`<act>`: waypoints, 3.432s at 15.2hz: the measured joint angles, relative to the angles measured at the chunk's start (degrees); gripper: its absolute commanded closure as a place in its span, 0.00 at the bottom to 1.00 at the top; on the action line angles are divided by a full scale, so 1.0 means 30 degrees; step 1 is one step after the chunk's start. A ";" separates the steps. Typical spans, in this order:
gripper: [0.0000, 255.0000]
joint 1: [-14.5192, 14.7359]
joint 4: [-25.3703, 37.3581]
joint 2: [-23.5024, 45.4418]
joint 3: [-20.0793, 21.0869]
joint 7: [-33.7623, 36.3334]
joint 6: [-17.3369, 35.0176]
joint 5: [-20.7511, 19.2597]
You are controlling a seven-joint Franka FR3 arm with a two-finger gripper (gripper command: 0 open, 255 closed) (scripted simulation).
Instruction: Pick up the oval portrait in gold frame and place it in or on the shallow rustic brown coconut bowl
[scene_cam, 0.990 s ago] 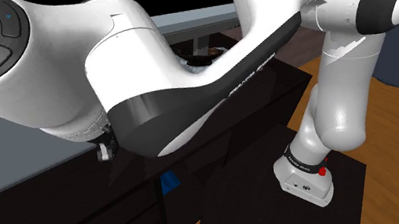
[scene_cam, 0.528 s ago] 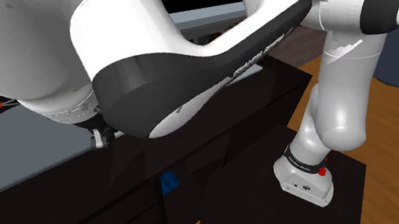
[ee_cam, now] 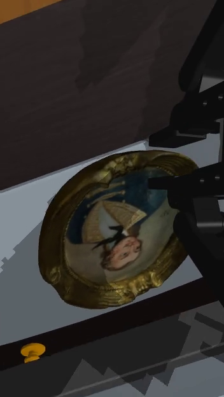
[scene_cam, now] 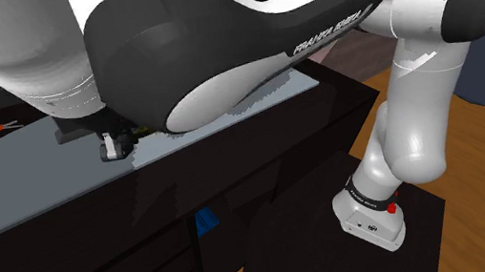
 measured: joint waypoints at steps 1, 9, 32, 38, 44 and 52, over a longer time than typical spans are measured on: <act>1.00 0.0075 0.0273 0.0034 0.0008 -0.0092 -0.0226 -0.0031; 1.00 -0.1887 -0.1466 -0.2813 -0.0141 -0.1961 0.0527 0.1687; 1.00 -0.4332 -1.5574 -1.7404 -0.9849 -1.3727 0.7986 0.8682; 1.00 -0.7839 -1.7079 -1.9014 -0.8836 -1.6625 0.9410 1.3608; 1.00 -1.2273 -1.8209 -2.0498 -0.5301 -1.8947 1.0932 1.7252; 1.00 -1.7352 -1.9530 -2.5016 -0.1067 -2.3443 1.1674 2.1790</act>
